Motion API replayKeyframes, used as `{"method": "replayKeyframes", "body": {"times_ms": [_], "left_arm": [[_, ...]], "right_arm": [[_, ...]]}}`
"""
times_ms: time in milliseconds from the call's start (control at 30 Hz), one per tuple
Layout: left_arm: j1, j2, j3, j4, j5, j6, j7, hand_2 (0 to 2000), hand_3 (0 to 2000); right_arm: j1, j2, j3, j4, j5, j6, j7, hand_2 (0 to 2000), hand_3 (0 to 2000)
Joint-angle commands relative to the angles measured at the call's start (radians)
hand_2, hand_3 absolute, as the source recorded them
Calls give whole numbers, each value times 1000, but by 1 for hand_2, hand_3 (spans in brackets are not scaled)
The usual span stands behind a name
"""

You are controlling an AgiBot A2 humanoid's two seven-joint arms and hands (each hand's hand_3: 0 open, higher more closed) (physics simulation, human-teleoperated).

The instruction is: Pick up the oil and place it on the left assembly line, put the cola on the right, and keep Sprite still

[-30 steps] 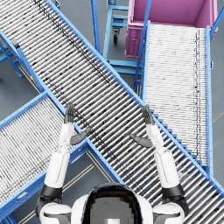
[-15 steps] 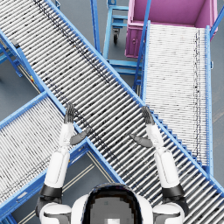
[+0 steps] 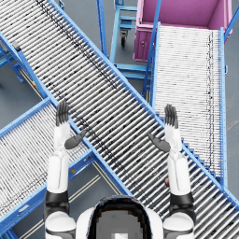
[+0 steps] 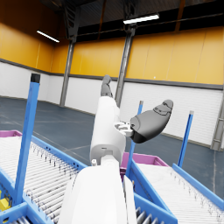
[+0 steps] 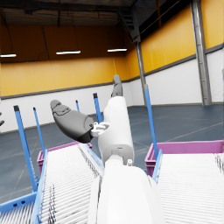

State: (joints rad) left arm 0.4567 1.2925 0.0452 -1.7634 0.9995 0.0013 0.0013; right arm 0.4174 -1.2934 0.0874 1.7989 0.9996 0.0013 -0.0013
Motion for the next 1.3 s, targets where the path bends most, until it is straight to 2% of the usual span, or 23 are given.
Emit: {"method": "replayKeyframes", "body": {"times_ms": [33,100,333,433,633,1300], "left_arm": [[75,8,-62,9,0,0,0,0,0],[84,12,-66,8,0,-1,-1,0,0],[123,22,-106,7,310,-1,-1,0,0],[142,26,-106,16,410,-1,-1,0,0],[145,33,-99,18,460,-1,-1,0,0],[129,53,-123,11,468,-1,-1,0,0]], "right_arm": [[43,-10,-54,10,0,0,0,0,0],[47,-14,-72,3,44,-1,1,0,0],[80,-27,-113,15,355,-1,1,0,0],[89,-32,-119,11,427,-1,1,0,0],[92,-38,-136,-3,463,-1,1,0,0],[81,-59,-161,-7,468,-1,1,0,0]]}}
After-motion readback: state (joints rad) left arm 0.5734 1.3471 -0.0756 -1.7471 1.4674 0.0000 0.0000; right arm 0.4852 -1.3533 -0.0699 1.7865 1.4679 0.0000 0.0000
